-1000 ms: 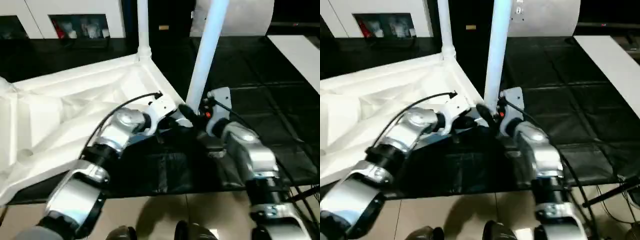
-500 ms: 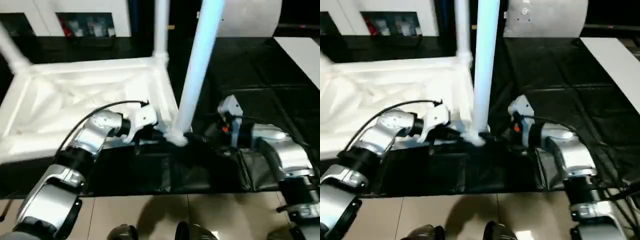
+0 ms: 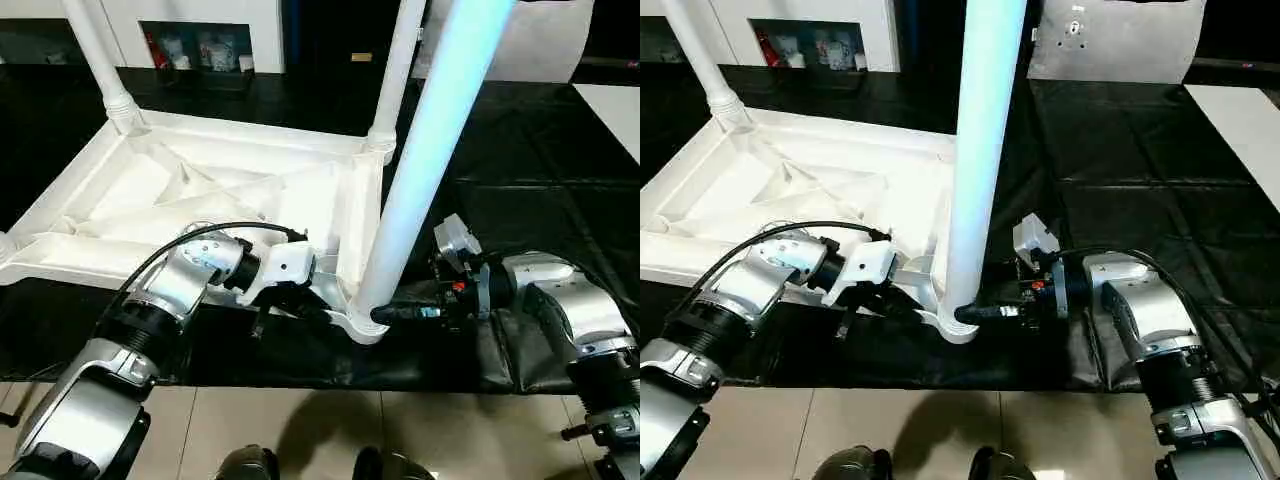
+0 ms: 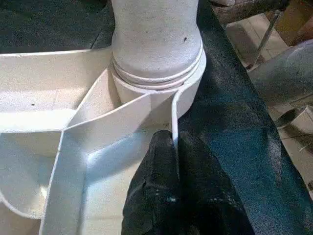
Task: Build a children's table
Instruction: Rotate leg to tighten
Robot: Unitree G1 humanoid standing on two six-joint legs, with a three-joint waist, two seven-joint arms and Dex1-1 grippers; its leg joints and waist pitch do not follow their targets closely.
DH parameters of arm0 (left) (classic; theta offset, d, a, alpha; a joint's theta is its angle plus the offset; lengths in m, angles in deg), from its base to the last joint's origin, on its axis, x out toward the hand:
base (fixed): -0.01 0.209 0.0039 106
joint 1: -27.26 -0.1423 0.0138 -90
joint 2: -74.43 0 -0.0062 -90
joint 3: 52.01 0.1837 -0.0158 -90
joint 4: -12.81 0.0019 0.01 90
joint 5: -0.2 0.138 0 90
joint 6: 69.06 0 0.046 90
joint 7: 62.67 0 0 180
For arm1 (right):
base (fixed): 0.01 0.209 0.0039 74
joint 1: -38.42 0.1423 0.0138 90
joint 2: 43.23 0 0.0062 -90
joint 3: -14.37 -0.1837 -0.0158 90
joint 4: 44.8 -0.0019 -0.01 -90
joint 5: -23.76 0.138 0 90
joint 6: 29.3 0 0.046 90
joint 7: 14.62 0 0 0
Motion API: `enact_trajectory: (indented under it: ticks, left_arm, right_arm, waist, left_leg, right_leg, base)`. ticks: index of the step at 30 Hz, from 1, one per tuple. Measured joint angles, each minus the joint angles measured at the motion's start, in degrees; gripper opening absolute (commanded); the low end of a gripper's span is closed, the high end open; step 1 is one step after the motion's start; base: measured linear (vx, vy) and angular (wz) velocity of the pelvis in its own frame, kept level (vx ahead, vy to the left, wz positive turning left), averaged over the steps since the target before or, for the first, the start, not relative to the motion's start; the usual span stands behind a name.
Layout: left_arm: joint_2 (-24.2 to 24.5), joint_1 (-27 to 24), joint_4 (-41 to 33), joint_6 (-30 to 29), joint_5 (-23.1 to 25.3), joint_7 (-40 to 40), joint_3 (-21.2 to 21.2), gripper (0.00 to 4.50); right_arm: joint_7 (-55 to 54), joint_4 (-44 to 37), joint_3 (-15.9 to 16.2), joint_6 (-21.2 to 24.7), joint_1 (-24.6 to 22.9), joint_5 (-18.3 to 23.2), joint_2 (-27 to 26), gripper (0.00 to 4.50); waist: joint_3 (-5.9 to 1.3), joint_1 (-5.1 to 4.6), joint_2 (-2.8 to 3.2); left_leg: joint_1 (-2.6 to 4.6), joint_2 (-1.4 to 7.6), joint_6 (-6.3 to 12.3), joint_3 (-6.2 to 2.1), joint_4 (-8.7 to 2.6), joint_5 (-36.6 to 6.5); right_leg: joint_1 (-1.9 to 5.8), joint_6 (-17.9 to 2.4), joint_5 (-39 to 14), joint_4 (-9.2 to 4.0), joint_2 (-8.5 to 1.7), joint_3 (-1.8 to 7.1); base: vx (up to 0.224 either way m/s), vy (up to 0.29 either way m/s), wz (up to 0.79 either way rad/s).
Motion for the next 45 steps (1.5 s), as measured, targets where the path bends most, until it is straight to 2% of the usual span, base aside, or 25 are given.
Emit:
enact_trajectory:
  ticks: [9,12,16,19,21,23,26,29,33,34,35,37,38,41,45]
  left_arm:
    - [0.34,-0.06,-0.23,0.16,-0.03,0.43,0.35,0.00]
    - [0.40,-0.20,-0.36,-0.06,-0.07,0.51,0.36,0.00]
    - [-0.67,-0.24,-0.77,-3.44,-0.25,-0.60,-0.21,0.00]
    - [-2.18,-0.21,-0.88,-9.32,0.08,-5.18,-2.06,0.00]
    - [-3.20,-0.03,-0.83,-12.62,0.20,-8.20,-3.30,0.00]
    - [-5.40,0.61,-0.16,-16.56,0.80,-14.44,-4.91,0.00]
    - [-8.82,2.10,1.13,-20.32,2.05,-21.85,-5.90,0.00]
    - [-11.23,3.09,2.36,-21.48,3.34,-27.74,-6.37,0.00]
    - [-14.61,5.80,5.93,-22.73,4.86,-35.91,-7.13,0.00]
    - [-15.12,6.12,6.20,-22.99,5.13,-37.16,-7.38,0.00]
    - [-15.52,6.16,6.23,-23.18,5.23,-37.98,-7.43,0.00]
    - [-15.95,6.17,6.20,-23.35,5.29,-38.73,-7.44,0.00]
    - [-15.99,6.17,6.09,-23.40,5.35,-38.79,-7.39,0.00]
    - [-15.88,6.10,6.01,-22.65,5.59,-38.44,-7.08,0.00]
    - [-14.66,5.64,5.34,-20.88,5.57,-36.20,-6.19,0.00]
  right_arm:
    - [0.83,0.41,0.14,0.06,0.64,0.03,0.20,2.05]
    - [0.71,-0.15,0.15,0.39,0.29,0.06,0.13,2.01]
    - [-2.19,-2.38,-1.22,3.51,-1.62,1.09,-0.99,1.96]
    - [-9.07,-3.51,-3.93,5.32,-3.31,1.30,-3.69,1.96]
    - [-14.33,-3.75,-5.57,5.22,-3.79,0.90,-5.84,1.96]
    - [-23.32,-3.80,-7.58,4.13,-3.67,-2.06,-10.11,1.96]
    - [-35.14,-3.69,-10.02,4.90,-2.87,-4.51,-14.82,1.96]
    - [-44.39,-2.77,-11.11,5.55,-1.05,-6.19,-18.79,1.94]
    - [-56.94,-1.30,-12.70,5.60,1.36,-8.89,-24.40,1.94]
    - [-58.79,-0.81,-12.94,4.58,1.46,-9.46,-25.35,2.49]
    - [-60.17,-0.45,-13.25,3.62,1.45,-9.55,-26.27,2.63]
    - [-61.34,-0.25,-13.66,2.92,1.45,-9.53,-27.30,2.69]
    - [-61.71,-0.16,-13.85,2.53,1.44,-9.44,-27.56,2.98]
    - [-61.26,-0.18,-13.81,1.97,1.25,-9.18,-27.42,3.17]
    - [-56.07,-0.75,-13.60,1.01,-0.14,-7.36,-24.34,3.56]
  waist:
    - [0.00,-0.02,0.00]
    - [-0.01,0.02,-0.02]
    - [-0.02,0.04,-0.03]
    - [-0.05,-0.22,-0.07]
    - [-0.05,-0.96,-0.08]
    - [-0.13,-2.33,-0.24]
    - [-0.12,-4.01,-0.28]
    - [-0.12,-4.78,-0.28]
    - [-0.13,-4.76,-0.27]
    - [-0.13,-4.74,-0.28]
    - [-0.13,-4.76,-0.28]
    - [-0.13,-4.76,-0.28]
    - [-0.13,-4.75,-0.28]
    - [-0.12,-4.66,-0.29]
    - [-0.12,-4.45,-0.29]
  left_leg:
    - [-0.01,0.00,0.00,0.00,-0.01,0.00]
    - [0.02,0.00,0.00,0.00,-0.01,0.00]
    - [0.14,0.00,-0.02,0.00,0.02,0.02]
    - [0.27,0.00,-0.13,0.00,0.03,0.12]
    - [0.27,-0.01,-0.20,0.00,0.06,0.18]
    - [0.32,-0.01,-0.36,0.00,0.06,0.21]
    - [0.21,-0.01,-0.37,0.00,0.03,0.21]
    - [0.12,0.07,-0.25,0.00,-0.07,0.29]
    - [0.13,0.14,-0.28,-0.05,-0.06,0.33]
    - [0.11,0.14,-0.28,-0.05,-0.05,0.32]
    - [0.11,0.12,-0.26,-0.04,-0.05,0.31]
    - [0.09,0.11,-0.22,-0.04,-0.04,0.29]
    - [0.08,0.11,-0.21,-0.03,-0.04,0.28]
    - [0.04,0.11,-0.21,-0.03,-0.05,0.28]
    - [-0.02,0.11,-0.16,-0.03,-0.07,0.25]
  right_leg:
    - [-0.02,0.01,-0.01,0.01,0.00,0.00]
    - [0.01,0.01,-0.01,0.02,0.00,0.00]
    - [0.15,-0.03,0.02,0.02,0.00,0.00]
    - [0.24,0.16,-0.03,0.01,0.00,0.01]
    - [0.25,0.23,0.08,-0.03,0.00,0.04]
    - [0.25,0.24,0.15,-0.01,0.02,0.04]
    - [0.25,0.24,0.17,-0.06,0.04,0.05]
    - [0.19,0.27,0.15,-0.07,0.14,0.03]
    - [0.06,0.20,0.19,-0.09,0.19,0.01]
    - [0.06,0.13,0.23,-0.11,0.19,0.01]
    - [0.07,0.00,0.31,-0.14,0.18,0.02]
    - [0.08,-0.01,0.31,-0.17,0.18,0.02]
    - [0.07,-0.02,0.32,-0.17,0.17,0.03]
    - [0.00,-0.04,0.33,-0.16,0.17,0.02]
    - [-0.07,-0.04,0.33,-0.15,0.18,0.02]
  base:
    - [0.000,0.000,0.00]
    - [0.000,0.000,0.00]
    - [0.000,0.000,0.00]
    - [0.000,0.000,0.00]
    - [0.000,0.000,0.00]
    - [0.000,0.000,0.00]
    - [0.000,0.000,0.00]
    - [0.000,0.000,0.00]
    - [0.000,0.000,0.00]
    - [0.000,0.000,0.00]
    - [0.000,0.000,0.00]
    - [0.000,0.000,0.00]
    - [0.000,0.000,0.00]
    - [0.000,0.000,0.00]
    - [0.000,0.000,0.00]
